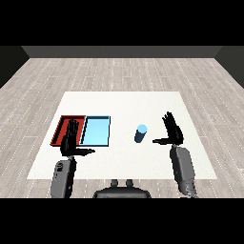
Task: Pick the blue can and put it in the blue box
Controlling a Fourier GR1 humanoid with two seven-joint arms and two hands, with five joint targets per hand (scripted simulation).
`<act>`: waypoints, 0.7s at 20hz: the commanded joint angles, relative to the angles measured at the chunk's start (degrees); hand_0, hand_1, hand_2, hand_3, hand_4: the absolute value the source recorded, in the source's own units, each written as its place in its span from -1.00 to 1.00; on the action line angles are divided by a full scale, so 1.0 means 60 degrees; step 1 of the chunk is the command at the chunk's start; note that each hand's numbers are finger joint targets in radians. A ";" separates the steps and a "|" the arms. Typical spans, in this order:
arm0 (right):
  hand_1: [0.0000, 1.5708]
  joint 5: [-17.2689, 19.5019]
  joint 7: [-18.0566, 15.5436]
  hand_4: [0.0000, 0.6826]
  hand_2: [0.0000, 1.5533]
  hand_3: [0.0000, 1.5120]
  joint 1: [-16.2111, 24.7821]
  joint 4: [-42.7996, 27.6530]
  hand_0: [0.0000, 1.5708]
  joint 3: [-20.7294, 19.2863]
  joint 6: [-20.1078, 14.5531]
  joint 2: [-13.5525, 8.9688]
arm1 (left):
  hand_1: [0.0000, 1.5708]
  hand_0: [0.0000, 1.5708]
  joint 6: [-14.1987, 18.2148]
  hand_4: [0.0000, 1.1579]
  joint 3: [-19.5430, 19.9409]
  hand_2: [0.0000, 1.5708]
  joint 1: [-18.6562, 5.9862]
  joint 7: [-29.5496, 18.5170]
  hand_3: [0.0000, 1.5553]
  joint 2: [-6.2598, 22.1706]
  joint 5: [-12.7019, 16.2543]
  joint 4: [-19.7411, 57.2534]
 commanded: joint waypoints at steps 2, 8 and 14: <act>-1.00 -0.0622 0.0656 -1.00 -1.00 -1.00 0.0551 -0.0922 -1.00 -0.0060 0.0273 0.0022 | -1.00 -1.00 0.0171 -1.00 -0.0177 -1.00 -0.0207 0.0374 -1.00 -0.0087 -0.0120 -0.0325; -1.00 -0.0272 0.0281 -1.00 -1.00 -1.00 -0.0536 0.0412 -1.00 0.0293 -0.0314 0.0682 | -1.00 -1.00 -0.0253 -1.00 0.0196 -1.00 -0.0061 -0.0122 -1.00 0.0037 0.0307 0.0204; -1.00 -0.0511 -0.0079 -1.00 -1.00 -1.00 -0.0276 0.0766 -1.00 0.0214 -0.0327 0.0929 | -1.00 -1.00 -0.0130 -1.00 0.0214 -1.00 -0.0027 0.0537 -1.00 0.0066 0.0464 -0.0545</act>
